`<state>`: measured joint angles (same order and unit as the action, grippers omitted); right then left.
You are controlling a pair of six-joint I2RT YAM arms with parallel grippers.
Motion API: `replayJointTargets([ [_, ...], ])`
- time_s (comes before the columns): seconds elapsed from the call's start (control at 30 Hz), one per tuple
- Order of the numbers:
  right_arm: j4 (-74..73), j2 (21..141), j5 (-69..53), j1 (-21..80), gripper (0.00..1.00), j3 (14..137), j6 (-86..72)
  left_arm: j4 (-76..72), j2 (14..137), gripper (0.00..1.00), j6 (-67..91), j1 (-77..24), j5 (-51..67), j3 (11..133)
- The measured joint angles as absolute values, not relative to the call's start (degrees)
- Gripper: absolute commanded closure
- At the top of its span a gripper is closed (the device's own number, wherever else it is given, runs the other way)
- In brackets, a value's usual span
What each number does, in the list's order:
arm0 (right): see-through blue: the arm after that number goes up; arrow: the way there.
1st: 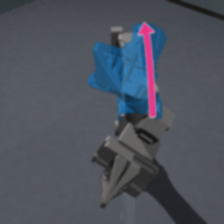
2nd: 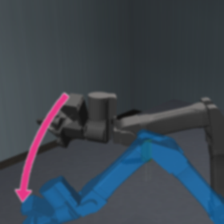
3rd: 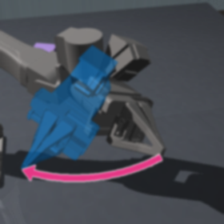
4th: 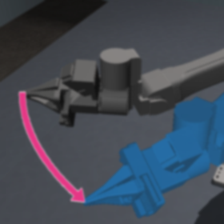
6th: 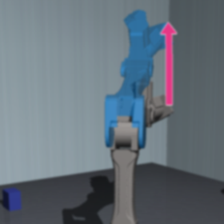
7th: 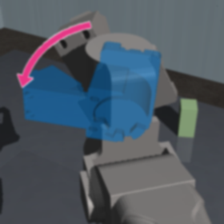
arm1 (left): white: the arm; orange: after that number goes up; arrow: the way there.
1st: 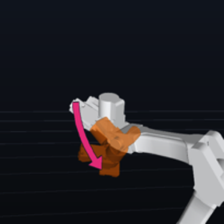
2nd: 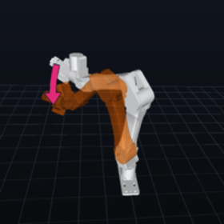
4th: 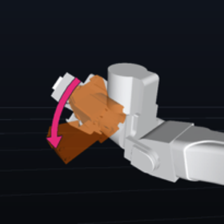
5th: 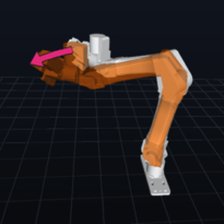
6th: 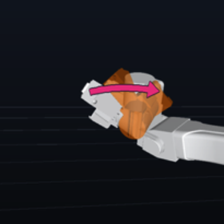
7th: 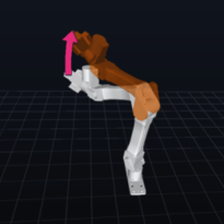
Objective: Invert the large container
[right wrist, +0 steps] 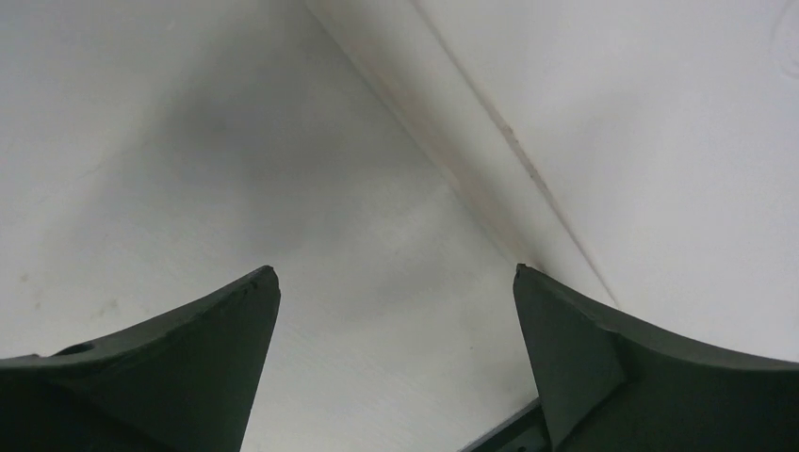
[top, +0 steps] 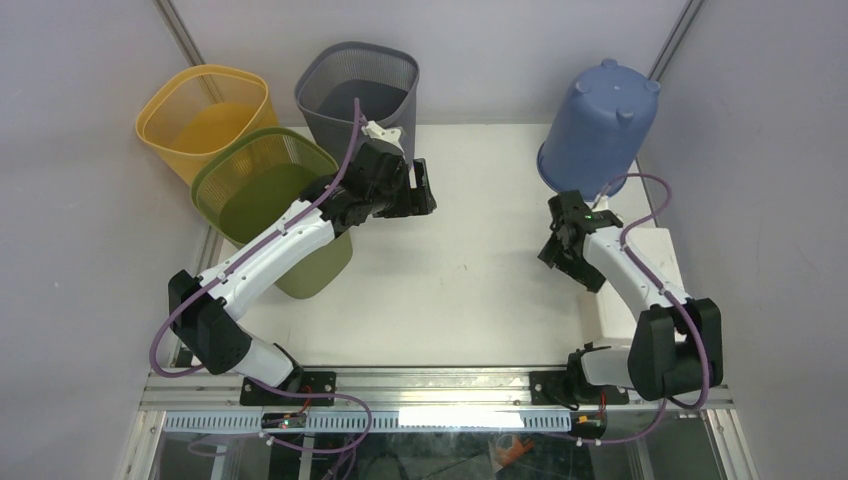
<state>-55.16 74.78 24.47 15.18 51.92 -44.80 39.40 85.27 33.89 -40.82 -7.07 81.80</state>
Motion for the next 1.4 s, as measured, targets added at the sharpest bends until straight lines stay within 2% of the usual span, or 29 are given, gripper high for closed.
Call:
replayJointTargets([
  [0.17, -54.7, 74.9, 27.8, 5.7, 0.01, 51.4, -41.8, 39.4, 85.3, 0.26, 33.9, -40.8, -6.9, 81.8],
  [0.23, -54.3, 74.9, 28.3, 4.8, 0.01, 51.5, -40.2, 39.4, 85.3, 0.26, 33.9, -40.8, -6.9, 81.8],
  [0.4, -51.1, 74.3, 22.1, 6.3, 0.00, 52.8, -35.2, 39.4, 85.3, 0.26, 33.9, -40.8, -6.9, 81.7],
  [0.6, -46.1, 68.6, 10.1, 13.9, 0.01, 52.8, -31.8, 39.8, 86.8, 0.25, 32.0, -40.8, -7.0, 83.1],
  [0.83, -40.9, 64.6, 4.1, 21.0, 0.01, 53.5, -30.8, 45.0, 97.2, 0.19, 24.2, -40.8, -10.4, 100.9],
  [0.93, -40.1, 64.2, 4.1, 21.2, 0.00, 53.5, -30.8, 46.9, 101.2, 0.12, 20.0, -40.8, -13.6, 111.0],
  [1.07, -39.5, 61.5, 4.6, 21.2, 0.01, 53.5, -30.8, 47.2, 102.2, 0.02, 16.0, -40.8, -17.0, 117.1],
  [1.4, -38.8, 61.1, 4.5, 21.2, 0.01, 53.5, -31.0, 41.5, 105.6, 0.01, 3.7, -38.3, -25.7, 125.2],
])
